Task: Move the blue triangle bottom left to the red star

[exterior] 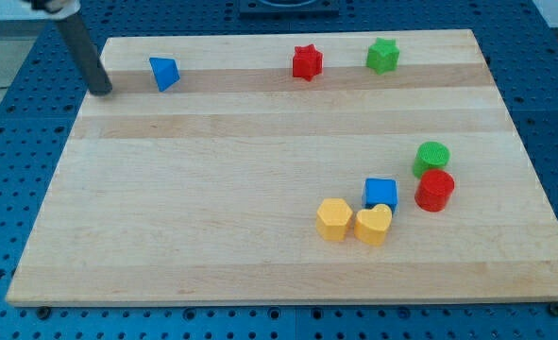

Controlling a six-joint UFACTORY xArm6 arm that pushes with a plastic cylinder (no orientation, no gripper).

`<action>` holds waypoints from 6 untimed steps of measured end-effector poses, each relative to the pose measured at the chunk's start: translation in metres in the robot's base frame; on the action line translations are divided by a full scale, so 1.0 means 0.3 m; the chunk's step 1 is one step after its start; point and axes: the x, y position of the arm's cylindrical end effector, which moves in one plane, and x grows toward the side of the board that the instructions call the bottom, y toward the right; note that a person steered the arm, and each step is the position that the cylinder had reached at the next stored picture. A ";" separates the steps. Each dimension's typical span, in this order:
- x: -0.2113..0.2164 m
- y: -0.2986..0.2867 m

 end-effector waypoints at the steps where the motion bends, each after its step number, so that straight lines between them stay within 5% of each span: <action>1: -0.055 0.160; 3: -0.123 0.632; 5: -0.056 0.482; 6: -0.013 0.613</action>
